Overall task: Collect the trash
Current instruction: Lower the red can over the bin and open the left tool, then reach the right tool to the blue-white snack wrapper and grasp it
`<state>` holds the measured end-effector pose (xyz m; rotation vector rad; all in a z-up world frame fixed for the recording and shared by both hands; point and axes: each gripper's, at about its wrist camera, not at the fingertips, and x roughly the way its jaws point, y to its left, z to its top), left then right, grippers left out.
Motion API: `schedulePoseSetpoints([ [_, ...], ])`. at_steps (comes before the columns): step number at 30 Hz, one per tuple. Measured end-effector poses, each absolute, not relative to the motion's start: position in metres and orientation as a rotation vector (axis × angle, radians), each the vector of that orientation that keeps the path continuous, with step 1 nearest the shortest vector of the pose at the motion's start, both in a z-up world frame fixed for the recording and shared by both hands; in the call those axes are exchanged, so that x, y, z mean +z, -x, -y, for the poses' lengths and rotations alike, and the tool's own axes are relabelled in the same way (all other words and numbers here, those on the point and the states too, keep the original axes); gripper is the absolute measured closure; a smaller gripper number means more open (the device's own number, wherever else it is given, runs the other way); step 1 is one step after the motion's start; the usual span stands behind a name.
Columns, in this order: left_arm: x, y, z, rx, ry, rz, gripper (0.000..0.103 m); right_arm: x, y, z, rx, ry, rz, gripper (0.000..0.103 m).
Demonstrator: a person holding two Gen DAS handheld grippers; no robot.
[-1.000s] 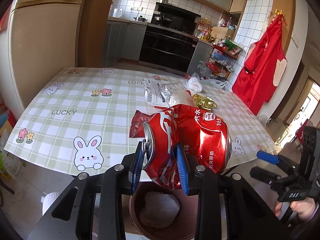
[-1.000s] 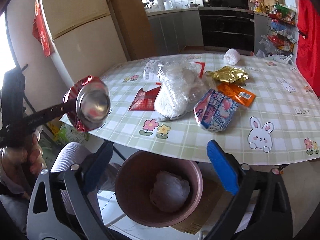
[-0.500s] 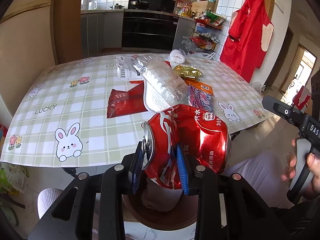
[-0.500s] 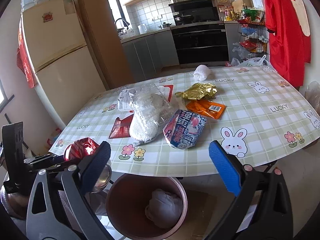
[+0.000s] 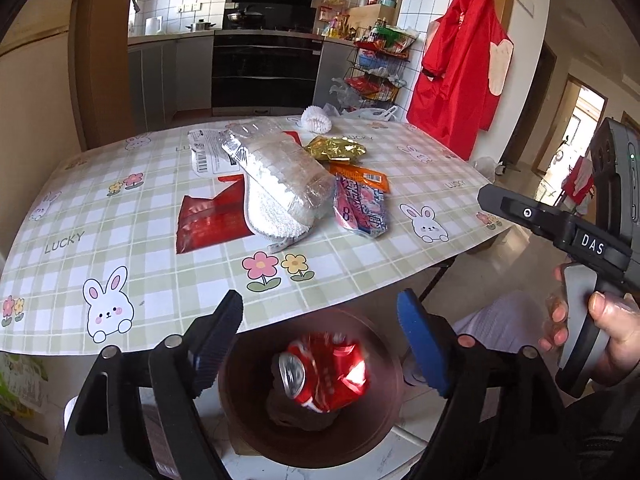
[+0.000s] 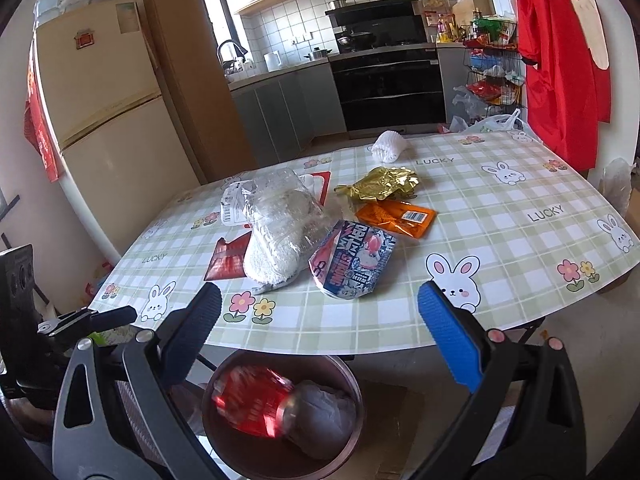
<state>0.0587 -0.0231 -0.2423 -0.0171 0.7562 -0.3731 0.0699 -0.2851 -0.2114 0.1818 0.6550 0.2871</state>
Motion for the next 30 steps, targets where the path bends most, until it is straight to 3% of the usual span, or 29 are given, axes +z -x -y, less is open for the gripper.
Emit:
schedulePoseSetpoints([
  [2, -0.242, -0.059, 0.022, -0.350, 0.017, -0.752, 0.013, -0.212, -0.070, 0.285, 0.286, -0.184, -0.656, 0.006],
  [8, -0.244, -0.062, 0.014, -0.287, 0.038, -0.766, 0.008, -0.214, -0.070, 0.285, 0.279, -0.190, -0.667, 0.006],
  [30, -0.266, -0.073, -0.020, -0.252, 0.179, -0.814, 0.007, -0.243, -0.080, 0.287, 0.252, -0.154, -0.753, 0.006],
])
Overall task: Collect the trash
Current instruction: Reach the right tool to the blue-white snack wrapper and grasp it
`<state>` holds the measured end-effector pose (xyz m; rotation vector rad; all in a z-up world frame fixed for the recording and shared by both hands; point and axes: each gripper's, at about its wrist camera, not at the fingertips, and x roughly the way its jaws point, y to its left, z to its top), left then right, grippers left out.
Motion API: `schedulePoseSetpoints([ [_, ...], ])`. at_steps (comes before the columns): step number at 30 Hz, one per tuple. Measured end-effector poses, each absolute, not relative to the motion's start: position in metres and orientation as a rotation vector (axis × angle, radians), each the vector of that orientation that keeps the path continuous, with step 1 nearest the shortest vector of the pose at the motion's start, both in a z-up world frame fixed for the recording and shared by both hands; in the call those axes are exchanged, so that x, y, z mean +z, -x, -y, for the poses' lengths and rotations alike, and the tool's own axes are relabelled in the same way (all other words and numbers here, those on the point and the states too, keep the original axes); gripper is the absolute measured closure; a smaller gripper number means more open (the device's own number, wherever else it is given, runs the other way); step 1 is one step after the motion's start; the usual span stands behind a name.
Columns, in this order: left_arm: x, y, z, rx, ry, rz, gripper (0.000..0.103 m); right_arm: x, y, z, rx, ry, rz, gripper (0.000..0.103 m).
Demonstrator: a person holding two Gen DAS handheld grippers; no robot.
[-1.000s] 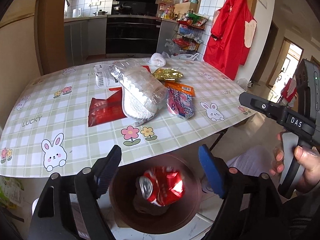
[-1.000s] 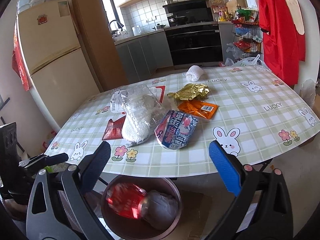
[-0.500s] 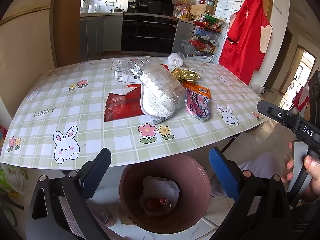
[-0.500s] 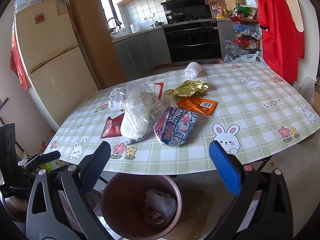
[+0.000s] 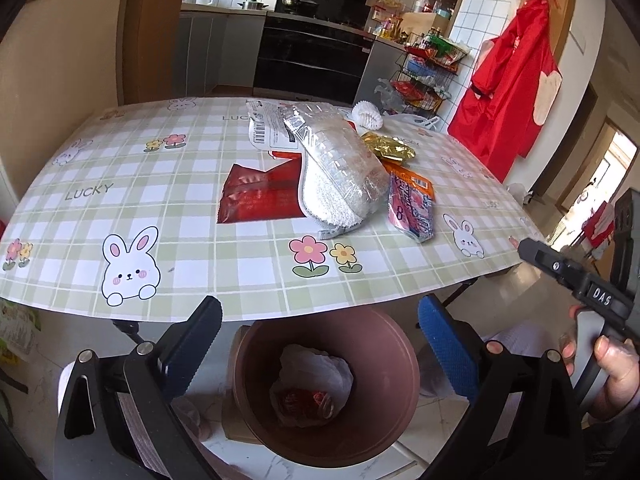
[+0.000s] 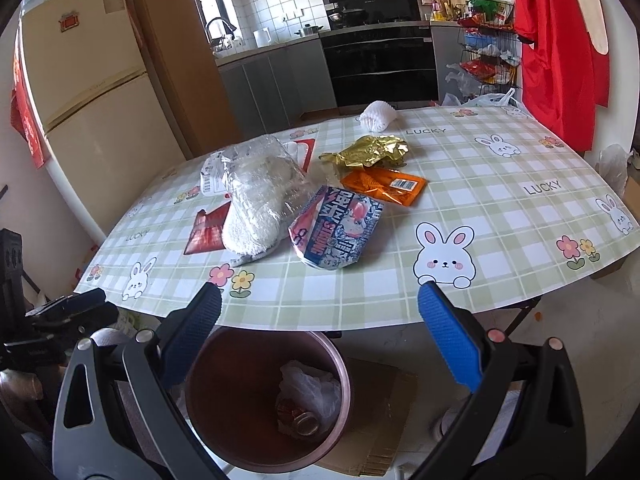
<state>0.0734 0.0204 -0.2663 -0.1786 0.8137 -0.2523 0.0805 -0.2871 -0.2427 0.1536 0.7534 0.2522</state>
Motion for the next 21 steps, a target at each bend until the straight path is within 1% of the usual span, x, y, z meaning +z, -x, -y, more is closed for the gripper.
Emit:
schedulePoseSetpoints([
  [9, -0.277, -0.100, -0.042, -0.174, 0.202, -0.838, 0.007, -0.260, -0.133, 0.292, 0.226, -0.140, -0.814, 0.006],
  [16, -0.287, -0.113, -0.055, -0.120, 0.220, -0.876, 0.007, -0.288, -0.192, 0.267, 0.269, -0.164, -0.917, 0.006],
  [21, -0.285, -0.124, -0.060, -0.105, 0.225, -0.877, 0.007, -0.308, -0.226, 0.258, 0.260, -0.198, -0.988, 0.006],
])
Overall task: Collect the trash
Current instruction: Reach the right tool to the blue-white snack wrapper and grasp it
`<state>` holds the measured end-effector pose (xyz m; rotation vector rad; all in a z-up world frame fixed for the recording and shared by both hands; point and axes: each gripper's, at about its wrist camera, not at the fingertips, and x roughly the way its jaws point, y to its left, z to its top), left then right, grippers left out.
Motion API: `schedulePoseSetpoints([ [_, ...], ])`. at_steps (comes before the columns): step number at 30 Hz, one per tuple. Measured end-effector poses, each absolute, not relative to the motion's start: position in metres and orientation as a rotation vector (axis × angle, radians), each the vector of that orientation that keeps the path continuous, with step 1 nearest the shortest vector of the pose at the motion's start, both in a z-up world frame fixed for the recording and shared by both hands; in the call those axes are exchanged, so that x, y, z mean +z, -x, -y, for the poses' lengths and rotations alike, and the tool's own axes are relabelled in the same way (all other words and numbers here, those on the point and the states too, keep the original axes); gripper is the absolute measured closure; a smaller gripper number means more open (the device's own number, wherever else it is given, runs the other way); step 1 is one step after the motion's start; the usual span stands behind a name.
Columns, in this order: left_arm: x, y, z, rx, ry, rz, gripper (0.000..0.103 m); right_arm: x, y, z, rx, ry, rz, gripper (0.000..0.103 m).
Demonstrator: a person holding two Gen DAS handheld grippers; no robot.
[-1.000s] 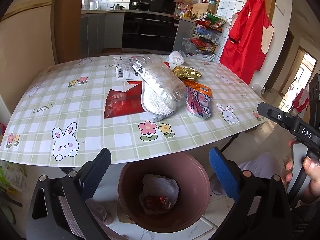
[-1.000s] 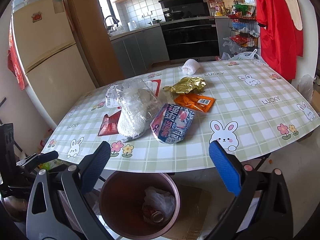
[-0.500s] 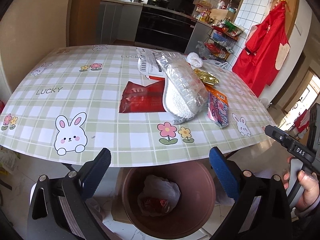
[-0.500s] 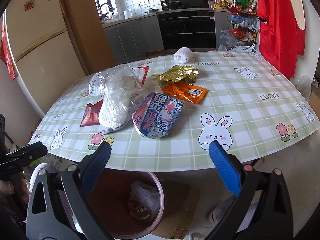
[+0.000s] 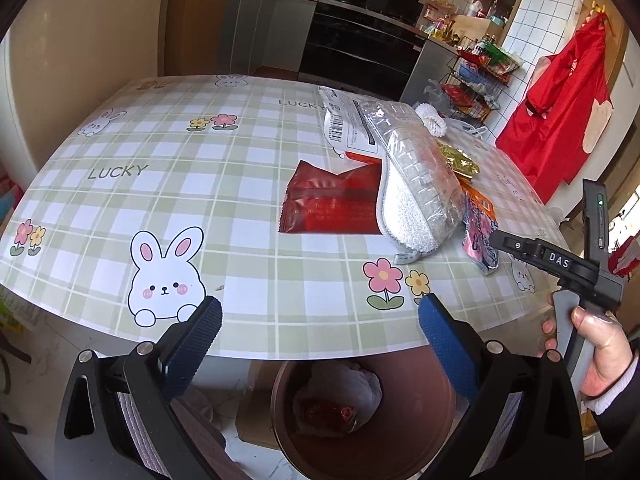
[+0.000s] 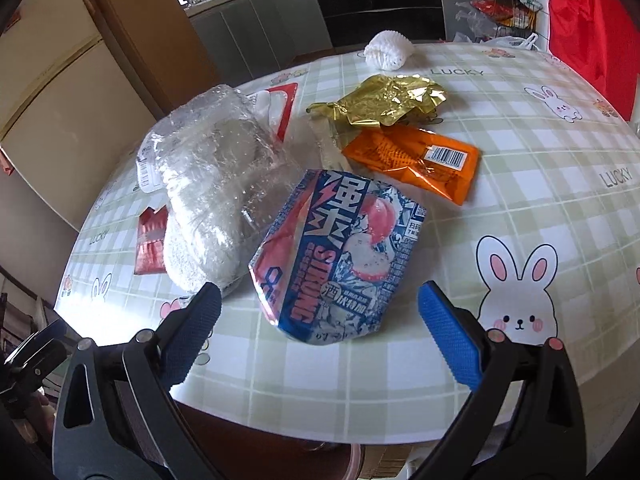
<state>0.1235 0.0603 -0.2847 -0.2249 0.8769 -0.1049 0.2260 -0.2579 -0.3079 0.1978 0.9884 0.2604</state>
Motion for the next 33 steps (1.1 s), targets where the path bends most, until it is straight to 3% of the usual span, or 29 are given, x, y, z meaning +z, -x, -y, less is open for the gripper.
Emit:
schedulePoseSetpoints([
  [17, -0.276, -0.166, -0.048, -0.144, 0.235, -0.879, 0.007, -0.336, -0.274, 0.276, 0.212, -0.376, -1.077, 0.005],
  [26, -0.280, -0.172, -0.044, -0.154, 0.237, -0.898, 0.007, -0.338, -0.279, 0.258, 0.210, -0.211, -1.098, 0.006],
  [28, -0.280, -0.174, -0.042, -0.158, 0.237, -0.899, 0.007, -0.338, -0.276, 0.259, 0.210, -0.195, -1.097, 0.011],
  [31, -0.279, -0.175, -0.040, -0.166, 0.236, -0.898, 0.007, -0.336, -0.272, 0.268, 0.249, -0.253, -1.093, 0.027],
  [32, -0.278, -0.176, -0.039, -0.169, 0.235, -0.897, 0.007, -0.335, -0.271, 0.270, 0.261, -0.258, -1.091, 0.043],
  [33, -0.278, -0.176, -0.038, -0.172, 0.234, -0.897, 0.007, -0.334, -0.269, 0.272, 0.266, -0.257, -1.083, 0.050],
])
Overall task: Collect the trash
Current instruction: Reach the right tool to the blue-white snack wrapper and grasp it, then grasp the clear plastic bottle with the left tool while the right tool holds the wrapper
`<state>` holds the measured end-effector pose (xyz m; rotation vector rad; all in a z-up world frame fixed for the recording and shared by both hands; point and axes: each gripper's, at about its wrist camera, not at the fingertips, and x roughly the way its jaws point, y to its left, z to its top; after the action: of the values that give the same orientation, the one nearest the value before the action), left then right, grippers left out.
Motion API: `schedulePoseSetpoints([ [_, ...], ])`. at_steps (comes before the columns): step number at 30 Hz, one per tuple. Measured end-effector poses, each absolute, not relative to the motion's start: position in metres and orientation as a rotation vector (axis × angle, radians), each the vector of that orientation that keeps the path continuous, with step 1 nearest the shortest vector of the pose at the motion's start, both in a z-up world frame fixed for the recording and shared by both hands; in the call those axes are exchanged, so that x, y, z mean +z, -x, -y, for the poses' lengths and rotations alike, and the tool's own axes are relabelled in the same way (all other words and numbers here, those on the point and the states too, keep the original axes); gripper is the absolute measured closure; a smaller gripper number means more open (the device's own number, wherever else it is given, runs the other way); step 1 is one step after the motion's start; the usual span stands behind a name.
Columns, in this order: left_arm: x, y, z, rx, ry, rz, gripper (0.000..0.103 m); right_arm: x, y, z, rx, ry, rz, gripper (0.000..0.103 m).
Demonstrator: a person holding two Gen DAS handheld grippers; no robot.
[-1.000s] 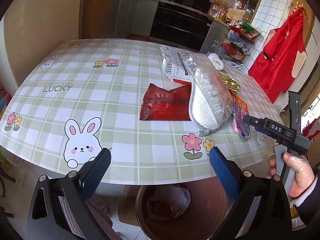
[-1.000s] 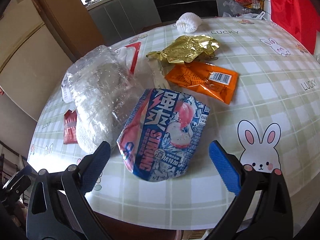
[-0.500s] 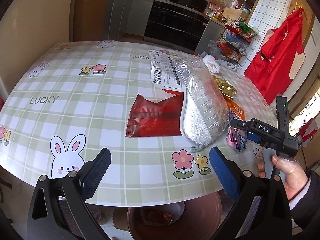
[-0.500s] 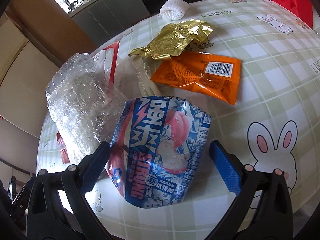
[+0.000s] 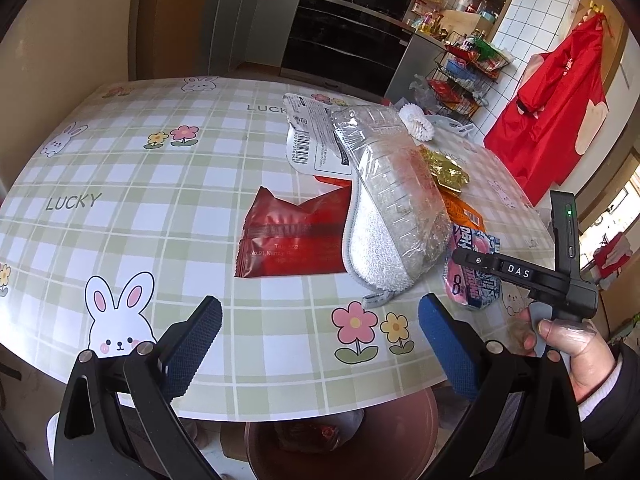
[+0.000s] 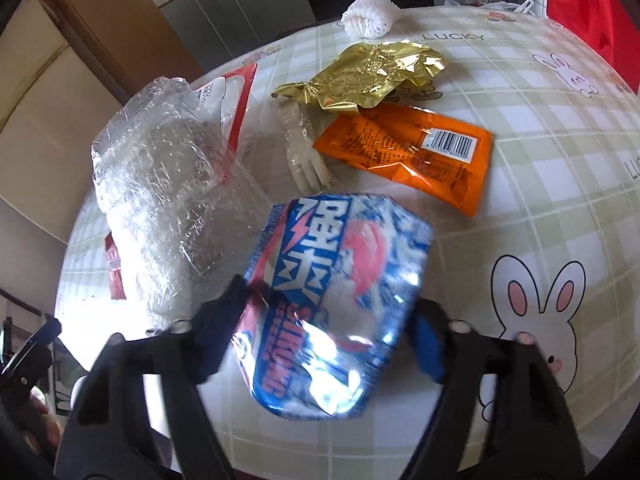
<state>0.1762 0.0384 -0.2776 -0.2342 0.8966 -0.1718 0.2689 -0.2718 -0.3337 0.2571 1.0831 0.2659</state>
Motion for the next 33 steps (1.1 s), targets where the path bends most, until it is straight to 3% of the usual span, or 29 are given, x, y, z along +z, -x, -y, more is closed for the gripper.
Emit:
schedulePoseSetpoints([
  [1, -0.277, -0.177, -0.037, -0.175, 0.234, -0.896, 0.007, -0.332, -0.267, 0.272, 0.261, -0.246, -1.075, 0.052],
  [7, -0.275, -0.183, -0.032, -0.190, 0.246, -0.896, 0.007, -0.317, -0.255, 0.280, 0.272, -0.241, -1.023, 0.090],
  [10, -0.273, -0.187, -0.028, -0.207, 0.252, -0.893, 0.007, -0.307, -0.251, 0.283, 0.299, -0.250, -0.989, 0.091],
  [13, -0.270, -0.195, -0.023, -0.243, 0.275, -0.893, 0.015, -0.296, -0.244, 0.287, 0.315, -0.246, -0.947, 0.091],
  [15, -0.268, -0.203, -0.017, -0.281, 0.296, -0.900, 0.032, -0.293, -0.243, 0.288, 0.313, -0.250, -0.940, 0.091],
  [18, -0.267, -0.219, -0.007, -0.332, 0.317, -0.904, 0.042, -0.293, -0.242, 0.291, 0.316, -0.264, -0.941, 0.091],
  [24, -0.264, -0.263, -0.007, -0.302, 0.389, -0.868, 0.043, -0.294, -0.237, 0.292, 0.317, -0.259, -0.946, 0.091],
  [27, -0.268, -0.291, -0.013, -0.244, 0.420, -0.881, 0.055, -0.295, -0.238, 0.293, 0.312, -0.264, -0.948, 0.091],
  [33, -0.278, -0.320, -0.019, -0.198, 0.468, -0.929, 0.056, -0.295, -0.240, 0.295, 0.314, -0.257, -0.948, 0.091],
])
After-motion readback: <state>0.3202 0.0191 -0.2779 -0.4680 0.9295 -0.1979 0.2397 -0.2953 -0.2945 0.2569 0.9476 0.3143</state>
